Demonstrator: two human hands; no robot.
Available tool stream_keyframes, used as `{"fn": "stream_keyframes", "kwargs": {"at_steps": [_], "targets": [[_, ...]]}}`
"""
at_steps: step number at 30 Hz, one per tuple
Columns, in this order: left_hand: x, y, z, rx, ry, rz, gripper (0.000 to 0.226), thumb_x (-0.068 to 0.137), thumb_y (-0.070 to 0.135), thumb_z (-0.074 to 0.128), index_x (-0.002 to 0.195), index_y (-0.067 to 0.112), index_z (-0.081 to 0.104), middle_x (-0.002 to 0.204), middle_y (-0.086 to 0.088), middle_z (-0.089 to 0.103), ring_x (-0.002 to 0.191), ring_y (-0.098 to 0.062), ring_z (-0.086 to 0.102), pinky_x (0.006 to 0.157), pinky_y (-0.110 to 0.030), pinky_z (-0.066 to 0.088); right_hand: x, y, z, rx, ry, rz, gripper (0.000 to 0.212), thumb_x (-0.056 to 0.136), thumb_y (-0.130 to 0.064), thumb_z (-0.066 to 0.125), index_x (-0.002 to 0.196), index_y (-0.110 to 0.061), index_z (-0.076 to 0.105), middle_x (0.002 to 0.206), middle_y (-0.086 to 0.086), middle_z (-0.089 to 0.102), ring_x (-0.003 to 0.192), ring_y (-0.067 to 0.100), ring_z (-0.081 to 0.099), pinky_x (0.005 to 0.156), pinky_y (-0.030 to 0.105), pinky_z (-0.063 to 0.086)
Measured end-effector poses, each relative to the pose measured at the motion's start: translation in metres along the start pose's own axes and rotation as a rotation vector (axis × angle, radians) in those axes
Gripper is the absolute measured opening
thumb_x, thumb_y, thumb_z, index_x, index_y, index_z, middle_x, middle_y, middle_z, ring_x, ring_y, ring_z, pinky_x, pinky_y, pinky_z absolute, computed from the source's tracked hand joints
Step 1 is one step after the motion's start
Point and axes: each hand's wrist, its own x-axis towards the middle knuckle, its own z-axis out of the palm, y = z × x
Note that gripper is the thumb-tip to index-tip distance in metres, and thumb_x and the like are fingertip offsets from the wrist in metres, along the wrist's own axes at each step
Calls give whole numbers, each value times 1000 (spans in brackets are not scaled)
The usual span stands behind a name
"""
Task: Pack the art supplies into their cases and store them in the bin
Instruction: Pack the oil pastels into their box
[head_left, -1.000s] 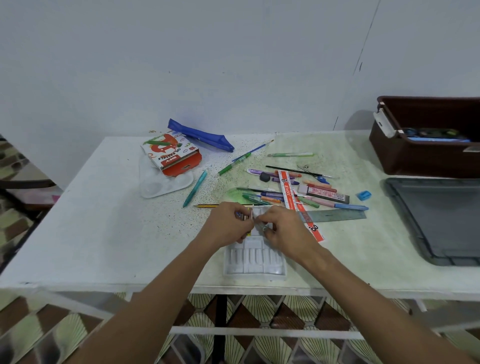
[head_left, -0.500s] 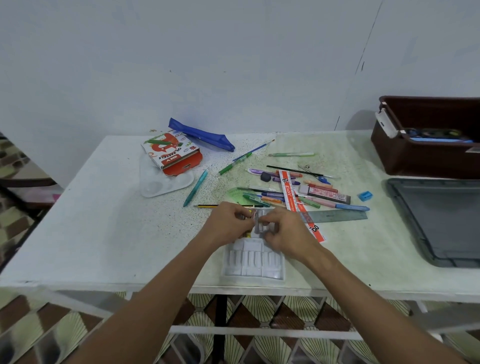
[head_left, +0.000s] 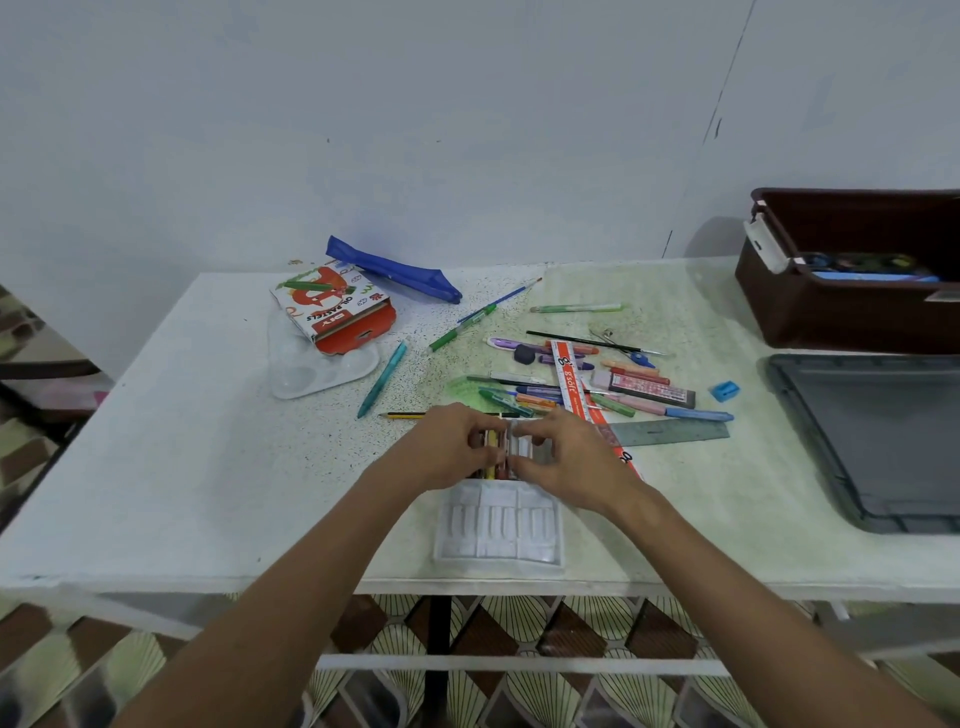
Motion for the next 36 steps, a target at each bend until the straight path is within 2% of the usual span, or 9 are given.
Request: {"fn": "stream_keyframes", "kwargs": {"at_steps": [6,12,17,20,23,24,26,29,36], "targets": [[2,4,0,48,12,-21,37,86,31,69,123,31,65,59,12,52,55,-2,49,52,-12,32,5,0,3,-34,10,31,39,79,-29,76,115,-16,69,108,8,55,100,20,53,83,28,43],[10,8,3,114,-6,-74,30,81,30,74,110,27,70,64,12,57,61,-5,54,60,-19,41,9,3,3,-51,-7,34,43,77,-36,77,116,-17,69,109,5,53,96,14,49,75,22,34],[12,6,-2,80,-46,-74,30,79,29,75,109,25,71,69,8,63,62,-3,56,56,-15,40,10,9,1,-57,-43,19,43,81,-34,74,119,-16,67,113,6,54,104,18,51,81,24,38],[18,7,-12,79,-74,-56,26,81,29,72,106,25,72,70,12,61,61,0,54,54,-13,37,12,14,-7,-52,-43,-1,38,84,-33,71,118,-16,67,107,3,60,91,13,56,73,21,40],[34,9,-18,62,12,-74,23,84,29,69,107,23,71,79,7,63,66,-2,54,55,-13,37,16,24,-27,63,73,72,24,88,-24,67,111,-15,70,94,-4,63,71,2,54,58,10,42],[40,9,-20,63,39,-80,24,85,27,67,108,22,70,83,6,63,68,-3,54,56,-12,36,20,29,-34,73,117,99,22,88,-22,66,109,-15,71,94,-4,65,72,5,56,62,12,46],[55,12,-22,81,72,-80,26,88,25,65,113,20,68,90,3,64,73,-6,55,62,-15,38,30,39,-46,24,180,137,21,89,-19,65,109,-15,72,104,1,68,81,9,57,76,20,48],[76,16,-24,179,85,-53,29,92,25,60,120,21,65,109,-3,62,91,-15,57,79,-23,40,47,46,-58,-56,226,130,22,90,-18,64,110,-13,71,111,3,67,88,8,53,79,21,40],[99,22,-21,388,-25,9,29,98,22,52,124,21,65,125,-5,61,108,-23,58,93,-33,44,85,56,-66,-160,169,337,25,87,-23,67,107,-9,71,89,2,63,66,9,55,56,22,41]]}}
